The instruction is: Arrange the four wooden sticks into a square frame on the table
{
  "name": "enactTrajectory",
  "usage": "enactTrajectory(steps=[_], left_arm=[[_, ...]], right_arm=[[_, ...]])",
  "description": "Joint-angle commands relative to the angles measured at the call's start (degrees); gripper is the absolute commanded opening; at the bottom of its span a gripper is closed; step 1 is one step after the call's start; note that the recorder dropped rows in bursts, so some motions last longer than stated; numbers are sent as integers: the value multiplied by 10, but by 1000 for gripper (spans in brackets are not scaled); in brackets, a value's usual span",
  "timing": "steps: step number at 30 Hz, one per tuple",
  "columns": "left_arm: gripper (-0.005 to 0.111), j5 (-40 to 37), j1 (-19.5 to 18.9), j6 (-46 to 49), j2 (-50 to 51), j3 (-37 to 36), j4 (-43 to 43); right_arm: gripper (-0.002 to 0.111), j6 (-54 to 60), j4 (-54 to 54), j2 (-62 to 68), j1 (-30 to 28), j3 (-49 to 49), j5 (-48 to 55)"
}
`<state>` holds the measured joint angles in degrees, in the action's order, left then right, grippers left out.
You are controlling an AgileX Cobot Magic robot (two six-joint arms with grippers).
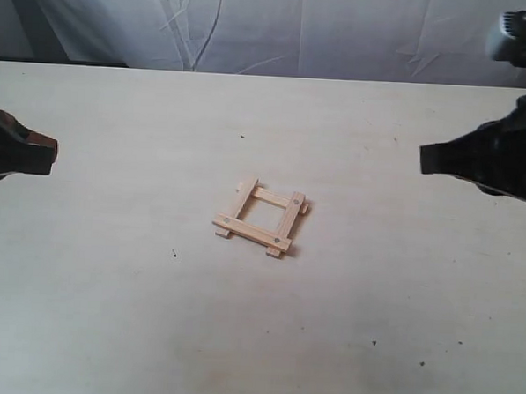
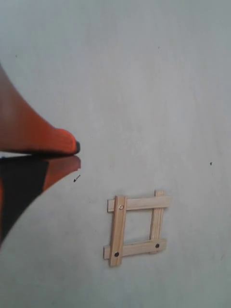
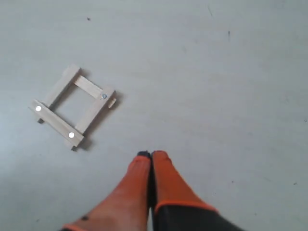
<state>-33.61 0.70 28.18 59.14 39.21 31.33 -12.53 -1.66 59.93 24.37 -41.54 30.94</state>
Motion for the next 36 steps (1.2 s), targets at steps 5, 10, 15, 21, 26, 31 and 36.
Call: enactTrajectory(steps=[5,10,15,21,26,31,36], left_arm=[[0,-7,-25,108,-4,-3,112],[0,27,-25,108,-5,-3,112],[0,46,-25,108,-5,-3,110],[0,46,-25,108,-5,-3,110],[0,52,-25,108,-5,-3,110],[0,52,-25,108,-5,-3,110],[0,54,-25,108,-5,-3,110]], right_arm=[[0,-1,-71,-212,-3,100,-47],[0,-1,-124,-321,-3,139,-46],[0,-1,-130,-377,-3,141,-45],[0,-2,-130,-391,-3,141,-46],[0,-2,-129,-391,-3,141,-46],[0,1,-141,-402,-6,144,-42],[0,1,-151,-434,-76,144,-44]])
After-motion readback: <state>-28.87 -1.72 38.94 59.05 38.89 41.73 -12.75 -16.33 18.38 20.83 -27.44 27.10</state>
